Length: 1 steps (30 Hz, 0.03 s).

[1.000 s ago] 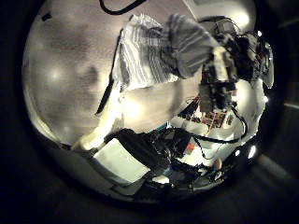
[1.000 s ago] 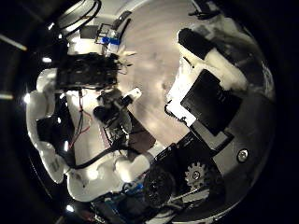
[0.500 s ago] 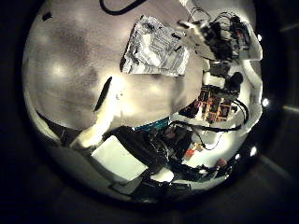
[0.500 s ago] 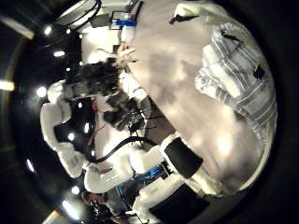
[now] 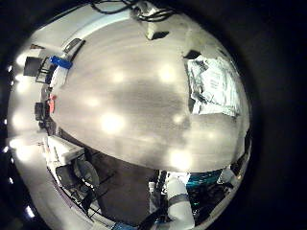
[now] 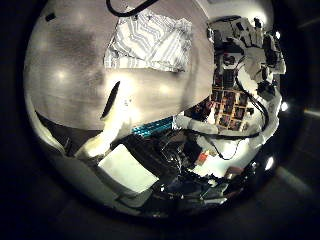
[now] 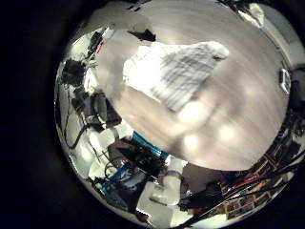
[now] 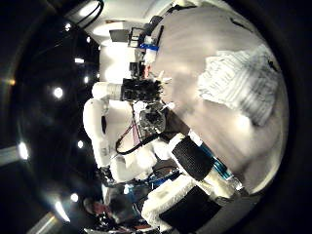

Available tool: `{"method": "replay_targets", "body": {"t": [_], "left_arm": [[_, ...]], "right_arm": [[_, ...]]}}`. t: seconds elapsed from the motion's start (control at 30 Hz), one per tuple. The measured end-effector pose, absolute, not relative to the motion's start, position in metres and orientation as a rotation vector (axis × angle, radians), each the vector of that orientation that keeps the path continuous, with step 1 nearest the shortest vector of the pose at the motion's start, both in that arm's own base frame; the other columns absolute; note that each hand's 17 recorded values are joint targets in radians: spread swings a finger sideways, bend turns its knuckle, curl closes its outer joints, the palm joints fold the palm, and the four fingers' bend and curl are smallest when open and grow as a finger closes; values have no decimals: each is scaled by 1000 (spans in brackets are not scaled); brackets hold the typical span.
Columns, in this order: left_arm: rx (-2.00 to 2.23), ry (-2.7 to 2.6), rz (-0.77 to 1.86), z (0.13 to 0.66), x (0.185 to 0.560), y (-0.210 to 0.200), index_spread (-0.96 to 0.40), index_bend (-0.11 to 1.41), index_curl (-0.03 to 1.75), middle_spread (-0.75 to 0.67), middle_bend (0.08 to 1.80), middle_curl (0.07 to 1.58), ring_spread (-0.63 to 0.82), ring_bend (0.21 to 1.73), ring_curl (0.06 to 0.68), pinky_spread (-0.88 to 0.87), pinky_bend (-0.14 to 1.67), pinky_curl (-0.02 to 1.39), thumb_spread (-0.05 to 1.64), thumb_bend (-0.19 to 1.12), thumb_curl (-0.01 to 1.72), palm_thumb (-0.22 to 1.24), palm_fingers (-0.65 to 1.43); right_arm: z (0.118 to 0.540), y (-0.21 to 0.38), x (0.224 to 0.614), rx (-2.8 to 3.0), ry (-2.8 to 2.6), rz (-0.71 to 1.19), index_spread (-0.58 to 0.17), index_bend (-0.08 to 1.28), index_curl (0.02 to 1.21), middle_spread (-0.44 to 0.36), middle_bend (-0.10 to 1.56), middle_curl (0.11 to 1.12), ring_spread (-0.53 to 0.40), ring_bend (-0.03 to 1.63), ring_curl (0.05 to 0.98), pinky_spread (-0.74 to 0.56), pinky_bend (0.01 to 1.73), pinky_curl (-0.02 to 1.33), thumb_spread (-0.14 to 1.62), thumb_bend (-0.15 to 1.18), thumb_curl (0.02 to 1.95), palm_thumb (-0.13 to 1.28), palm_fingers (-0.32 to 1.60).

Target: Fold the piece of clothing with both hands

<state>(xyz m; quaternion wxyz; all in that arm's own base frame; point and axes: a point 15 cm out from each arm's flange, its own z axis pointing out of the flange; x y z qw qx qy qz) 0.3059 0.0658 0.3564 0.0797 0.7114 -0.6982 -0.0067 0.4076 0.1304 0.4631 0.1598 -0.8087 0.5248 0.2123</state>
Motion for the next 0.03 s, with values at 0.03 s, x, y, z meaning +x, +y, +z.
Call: {"method": "replay_targets", "body": {"t": [0.03], "left_arm": [[2119, -2088, -33, 355, 306, 61, -89, 198, 433, 154, 170, 288, 290, 625, 217, 392, 277, 341, 1188, -19, 385, 508, 207]], "right_arm": [[464, 121, 407, -2318, 1526, 576, -421, 257, 388, -118, 377, 330, 194, 688, 233, 499, 788, 350, 1289, -21, 491, 571, 94]]}}
